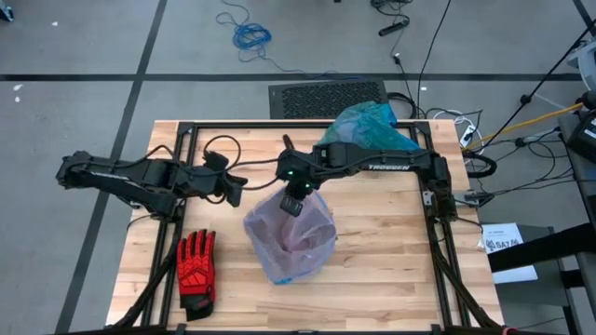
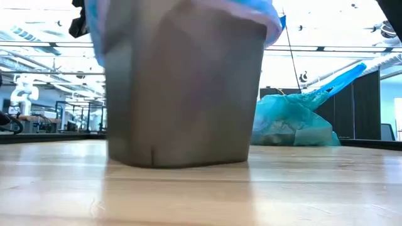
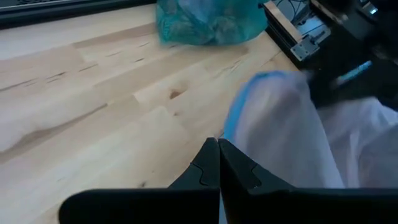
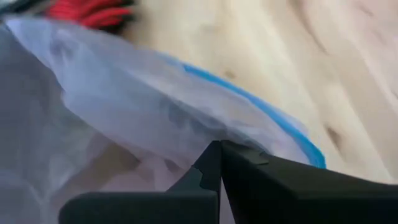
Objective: Place trash/remove bag and relplace
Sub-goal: Put the pink trash bag into the trash bin
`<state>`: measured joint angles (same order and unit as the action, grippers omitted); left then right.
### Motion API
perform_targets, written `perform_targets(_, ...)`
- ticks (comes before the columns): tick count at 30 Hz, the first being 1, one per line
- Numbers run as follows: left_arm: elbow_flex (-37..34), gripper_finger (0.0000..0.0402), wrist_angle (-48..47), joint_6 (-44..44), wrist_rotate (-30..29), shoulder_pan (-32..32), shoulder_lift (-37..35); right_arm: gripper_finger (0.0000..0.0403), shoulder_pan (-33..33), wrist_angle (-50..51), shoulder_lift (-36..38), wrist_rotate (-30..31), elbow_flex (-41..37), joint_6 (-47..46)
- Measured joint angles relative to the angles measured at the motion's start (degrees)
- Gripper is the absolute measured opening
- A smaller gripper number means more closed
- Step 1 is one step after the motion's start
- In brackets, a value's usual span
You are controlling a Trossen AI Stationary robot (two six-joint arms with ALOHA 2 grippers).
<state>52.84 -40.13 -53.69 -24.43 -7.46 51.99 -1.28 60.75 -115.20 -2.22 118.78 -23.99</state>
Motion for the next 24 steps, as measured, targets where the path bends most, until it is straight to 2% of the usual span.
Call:
perform_targets(9,0.0,0.0,-0.12,0.0,0.05,0.0,-0.22,0.0,-1.44,17.71,0.14,8.9,0.0,-8.73)
perform_targets(17,0.0,0.0,-0.42,0.02,1.53,-0.07,-0.57,0.0,-1.22,8.72,5.97,10.66,-0.09,-5.33)
perform_targets(21,0.0,0.0,-1.43,-0.02,1.73,-0.07,-0.52,0.0,-1.18,8.74,13.15,16.53,-0.07,-5.62)
perform_targets(24,0.0,0.0,-1.43,-0.02,1.73,-0.07,-0.55,0.0,0.09,12.14,18.61,21.44,0.08,-11.12)
